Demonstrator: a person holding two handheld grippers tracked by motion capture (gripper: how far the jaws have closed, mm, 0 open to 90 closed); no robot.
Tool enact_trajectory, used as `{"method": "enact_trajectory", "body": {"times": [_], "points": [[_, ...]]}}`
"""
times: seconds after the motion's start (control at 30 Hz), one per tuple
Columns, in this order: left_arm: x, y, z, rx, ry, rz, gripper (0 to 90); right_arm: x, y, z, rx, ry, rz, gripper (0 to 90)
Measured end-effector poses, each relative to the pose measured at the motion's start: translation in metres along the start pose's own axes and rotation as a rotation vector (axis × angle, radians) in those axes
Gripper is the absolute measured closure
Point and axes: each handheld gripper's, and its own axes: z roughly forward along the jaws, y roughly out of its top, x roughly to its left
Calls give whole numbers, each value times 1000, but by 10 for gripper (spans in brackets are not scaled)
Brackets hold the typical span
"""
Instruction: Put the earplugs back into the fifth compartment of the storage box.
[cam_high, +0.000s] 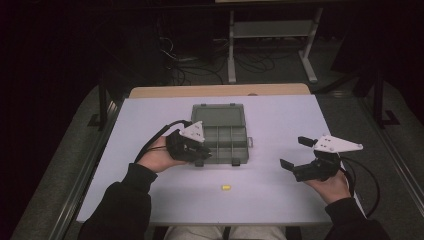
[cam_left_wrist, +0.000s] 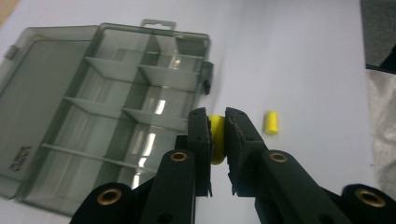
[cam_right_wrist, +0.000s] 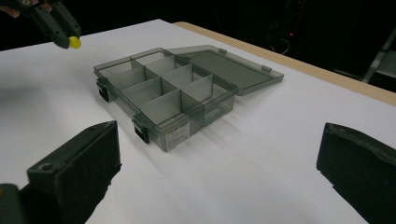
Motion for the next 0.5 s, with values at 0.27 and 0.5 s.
{"method": "enact_trajectory", "body": {"times": [0.27, 0.5], "points": [[14, -4, -11, -26, 44, -38, 807, 0, 0, 1, 8, 5, 3, 0], [33, -14, -15, -52, 84, -110, 807, 0, 0, 0, 3, 5, 3, 0]]}}
